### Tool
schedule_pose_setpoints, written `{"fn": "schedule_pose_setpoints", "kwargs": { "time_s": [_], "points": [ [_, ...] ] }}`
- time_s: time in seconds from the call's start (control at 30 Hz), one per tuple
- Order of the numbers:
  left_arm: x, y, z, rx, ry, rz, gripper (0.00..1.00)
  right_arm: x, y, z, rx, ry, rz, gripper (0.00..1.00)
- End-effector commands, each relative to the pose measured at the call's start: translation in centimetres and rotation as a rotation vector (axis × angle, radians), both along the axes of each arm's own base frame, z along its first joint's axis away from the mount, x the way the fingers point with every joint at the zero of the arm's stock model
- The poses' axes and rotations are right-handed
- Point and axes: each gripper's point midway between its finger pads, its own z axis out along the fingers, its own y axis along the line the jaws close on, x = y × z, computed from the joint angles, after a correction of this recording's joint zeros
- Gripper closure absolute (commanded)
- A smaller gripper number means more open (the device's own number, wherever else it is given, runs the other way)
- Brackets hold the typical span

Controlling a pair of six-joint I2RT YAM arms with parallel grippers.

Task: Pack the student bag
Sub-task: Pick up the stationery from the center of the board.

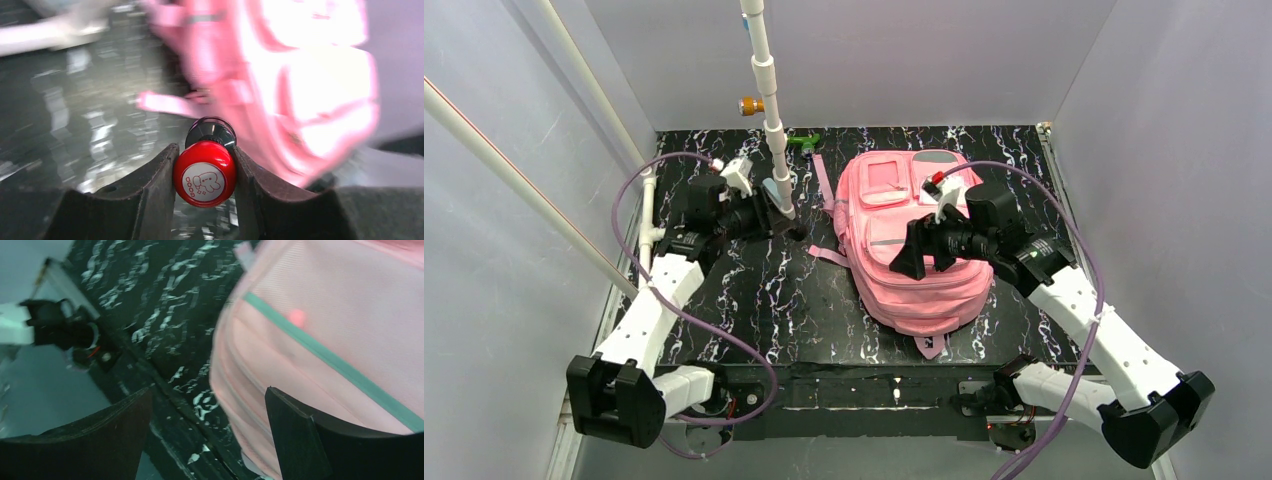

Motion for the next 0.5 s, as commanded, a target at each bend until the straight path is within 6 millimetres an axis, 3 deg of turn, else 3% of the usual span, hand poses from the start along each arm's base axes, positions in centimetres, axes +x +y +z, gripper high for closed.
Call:
{"fn": "schedule_pose_setpoints", "kwargs": {
  "time_s": [0.0, 0.17, 0.47],
  "points": [
    [-5.4, -9.4, 9.7, -0.412, -0.061, -0.533, 1.0, -3.1, 4.7, 4.6, 0.277, -0.073, 0.344, 0.11],
    [-8.3, -13.2, 12.1, -0.445, -0.042, -0.746, 1.0, -3.5, 5.5, 5.8, 0.314, -0.092, 0.415, 0.12],
    [-10.3, -17.2, 11.2, -0.511, 0.114, -0.894, 1.0, -4.3, 5.9, 5.4, 0.349, -0.069, 0.479, 0.03]
  ]
}}
